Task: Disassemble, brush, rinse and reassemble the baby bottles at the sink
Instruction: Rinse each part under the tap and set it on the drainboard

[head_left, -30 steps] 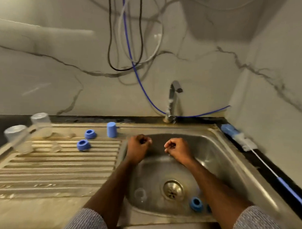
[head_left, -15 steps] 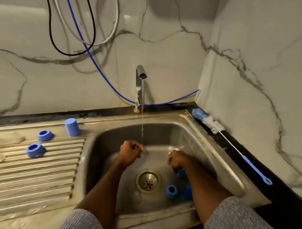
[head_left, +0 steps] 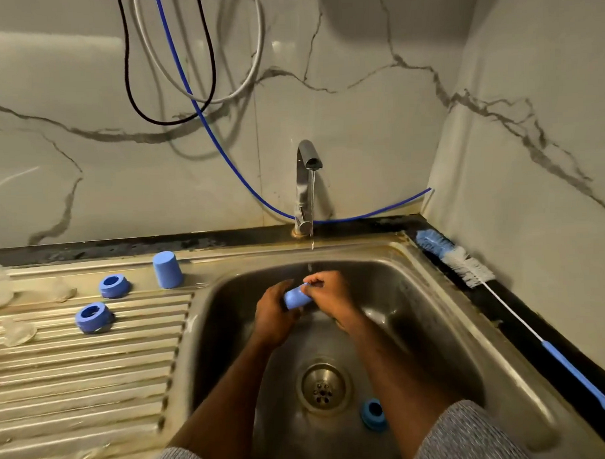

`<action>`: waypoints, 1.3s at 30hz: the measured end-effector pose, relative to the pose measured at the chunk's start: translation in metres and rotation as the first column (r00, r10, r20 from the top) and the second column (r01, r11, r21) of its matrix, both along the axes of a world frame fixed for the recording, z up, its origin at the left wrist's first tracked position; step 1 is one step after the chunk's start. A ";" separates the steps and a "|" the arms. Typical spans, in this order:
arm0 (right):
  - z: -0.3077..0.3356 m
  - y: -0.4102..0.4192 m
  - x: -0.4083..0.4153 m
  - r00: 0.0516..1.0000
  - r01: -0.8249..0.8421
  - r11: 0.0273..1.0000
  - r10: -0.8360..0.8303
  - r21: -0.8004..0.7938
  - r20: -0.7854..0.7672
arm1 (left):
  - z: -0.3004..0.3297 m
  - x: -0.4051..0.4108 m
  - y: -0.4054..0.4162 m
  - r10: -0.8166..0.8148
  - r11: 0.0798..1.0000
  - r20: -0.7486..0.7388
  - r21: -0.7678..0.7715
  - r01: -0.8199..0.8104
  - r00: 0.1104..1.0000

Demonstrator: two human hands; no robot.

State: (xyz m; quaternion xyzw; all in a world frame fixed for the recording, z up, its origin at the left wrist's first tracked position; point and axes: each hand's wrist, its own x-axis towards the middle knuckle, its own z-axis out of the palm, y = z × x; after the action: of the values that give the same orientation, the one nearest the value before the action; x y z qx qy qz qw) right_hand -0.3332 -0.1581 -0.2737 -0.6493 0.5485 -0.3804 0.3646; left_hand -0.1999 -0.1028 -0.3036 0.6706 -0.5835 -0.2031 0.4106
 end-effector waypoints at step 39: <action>0.020 0.011 0.018 0.689 -0.122 0.874 -0.267 0.471 0.674 | 0.014 -0.023 -0.008 -0.135 0.967 -0.358 -0.250 0.044 0.924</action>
State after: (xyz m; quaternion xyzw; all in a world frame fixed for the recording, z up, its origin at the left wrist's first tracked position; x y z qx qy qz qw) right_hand -0.3155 -0.1470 -0.2541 -0.3125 0.4631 -0.4703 0.6832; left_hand -0.2231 -0.1108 -0.2899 0.5383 -0.5454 -0.2740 0.5811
